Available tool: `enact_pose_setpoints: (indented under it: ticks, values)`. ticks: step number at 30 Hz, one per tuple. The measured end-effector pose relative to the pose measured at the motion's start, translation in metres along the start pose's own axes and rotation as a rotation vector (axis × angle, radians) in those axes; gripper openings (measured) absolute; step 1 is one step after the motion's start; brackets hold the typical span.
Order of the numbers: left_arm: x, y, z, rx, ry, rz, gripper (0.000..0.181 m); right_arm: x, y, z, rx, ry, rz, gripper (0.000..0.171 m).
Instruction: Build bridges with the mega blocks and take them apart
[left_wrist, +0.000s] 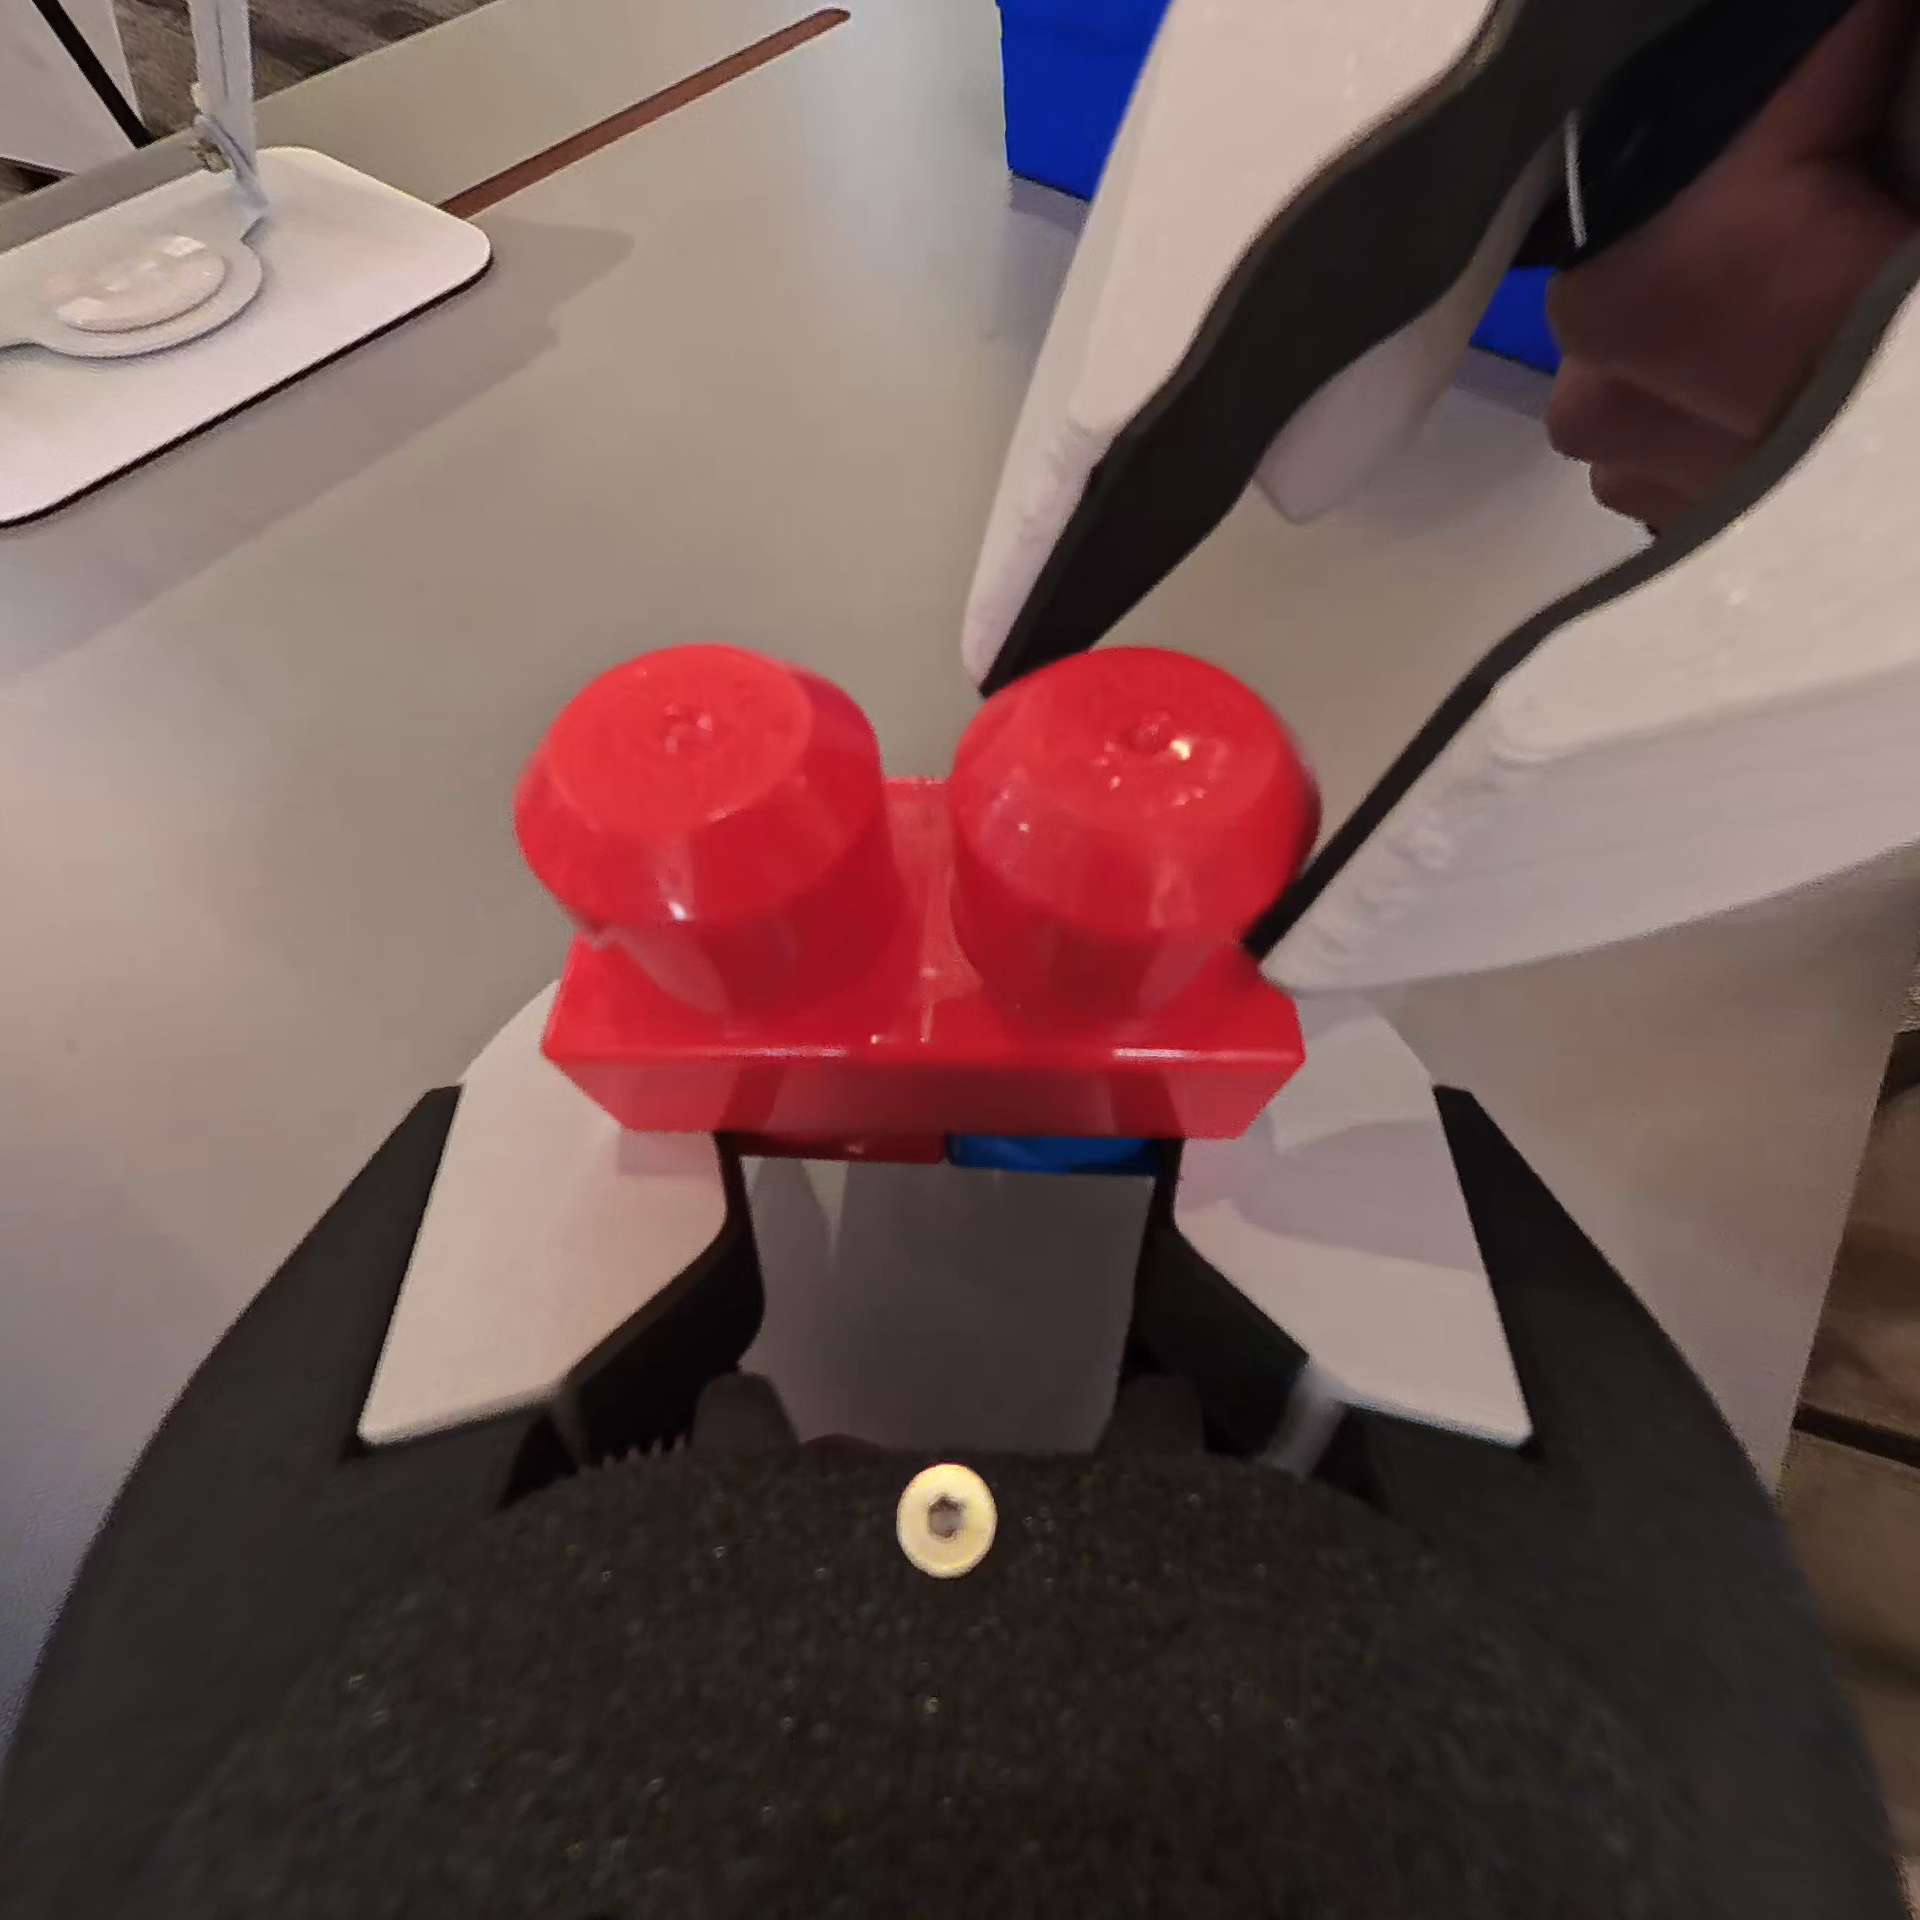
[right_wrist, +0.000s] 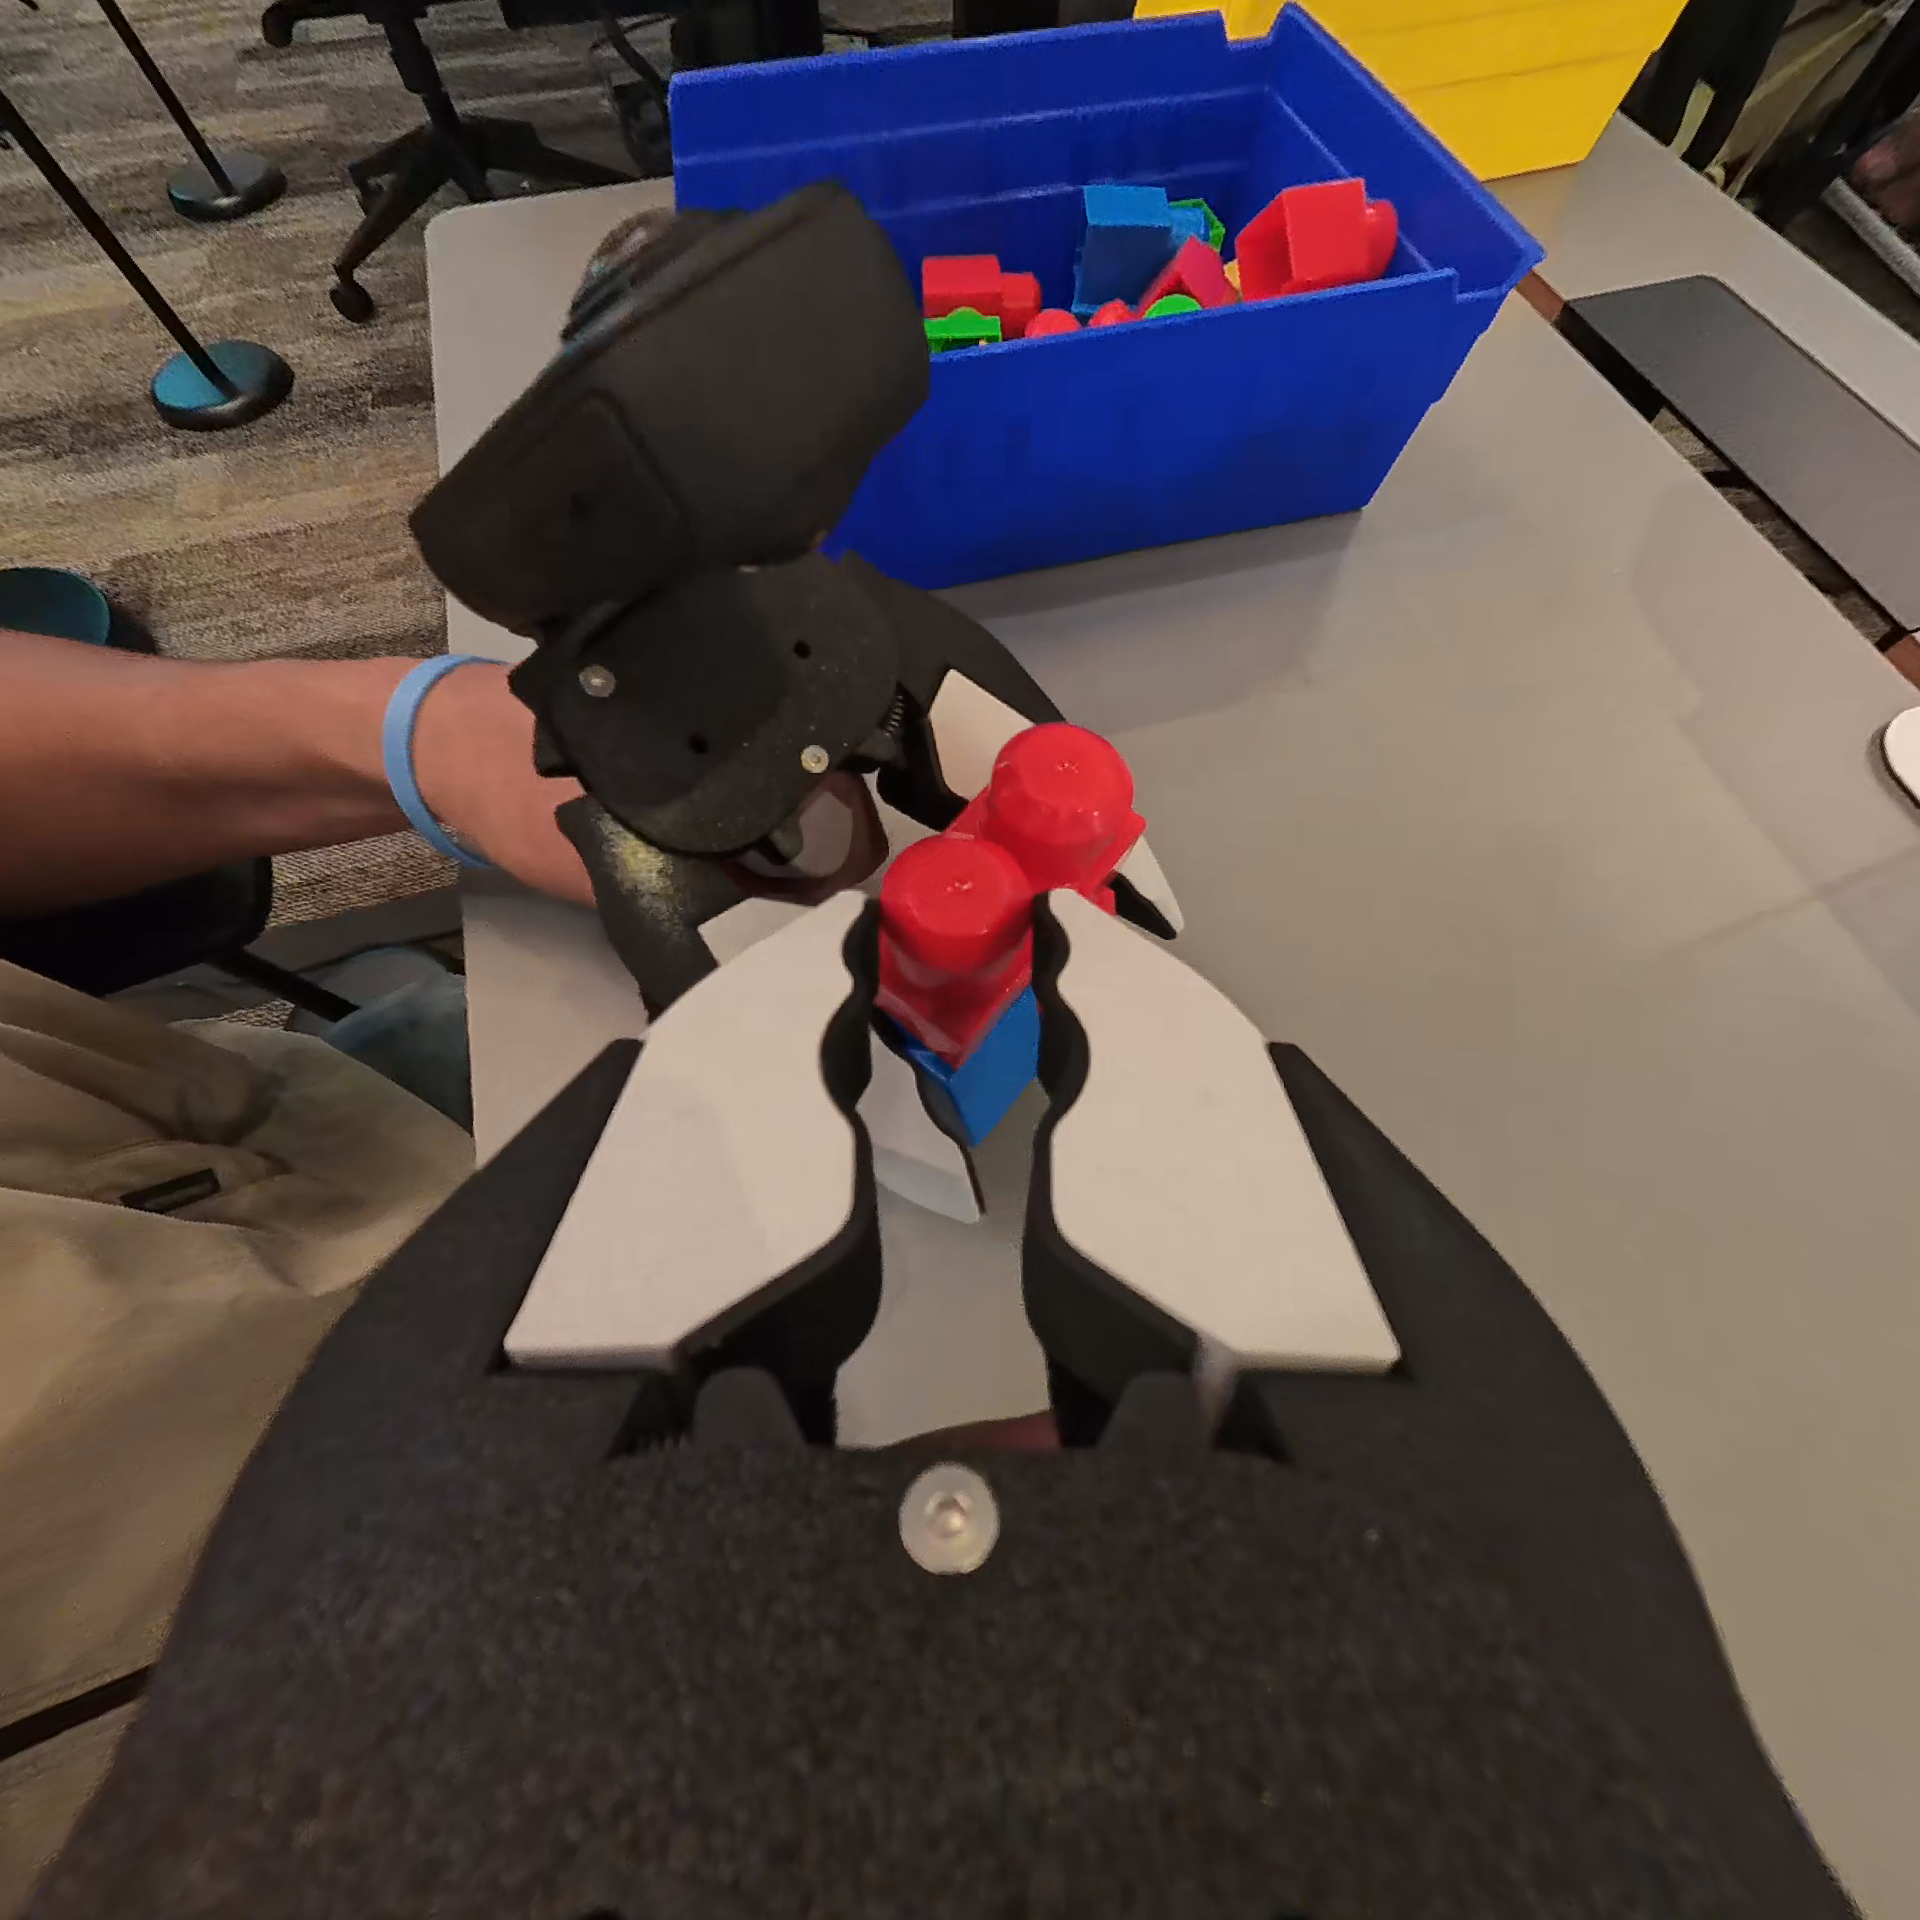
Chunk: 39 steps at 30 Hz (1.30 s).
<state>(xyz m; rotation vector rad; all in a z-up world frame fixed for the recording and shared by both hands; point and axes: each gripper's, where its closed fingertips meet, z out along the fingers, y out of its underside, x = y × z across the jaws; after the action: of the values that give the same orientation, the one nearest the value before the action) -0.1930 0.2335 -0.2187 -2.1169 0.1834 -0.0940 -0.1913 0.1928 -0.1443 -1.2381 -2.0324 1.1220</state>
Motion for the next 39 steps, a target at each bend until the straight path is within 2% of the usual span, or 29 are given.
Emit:
enact_pose_setpoints:
  ticks: [8,14,22,30,39]
  values:
    - [0.002,0.003,0.000,-0.018,0.038,-0.034,0.089,0.000,-0.002,0.003,-0.030,0.013,-0.054,0.027]
    - [-0.003,0.024,0.008,-0.136,0.015,-0.040,0.089,0.003,0.009,0.016,-0.051,0.065,-0.087,0.027]
    - [-0.002,0.041,0.016,-0.200,0.012,-0.014,0.089,0.004,0.024,0.021,-0.042,0.070,-0.046,0.027]
    - [-0.004,0.024,0.013,-0.142,-0.002,0.015,0.089,0.008,0.018,0.009,0.066,0.035,0.062,0.027]
    - [0.004,0.007,0.015,-0.044,0.006,0.061,0.089,0.005,0.016,-0.003,0.008,0.063,0.008,0.030]
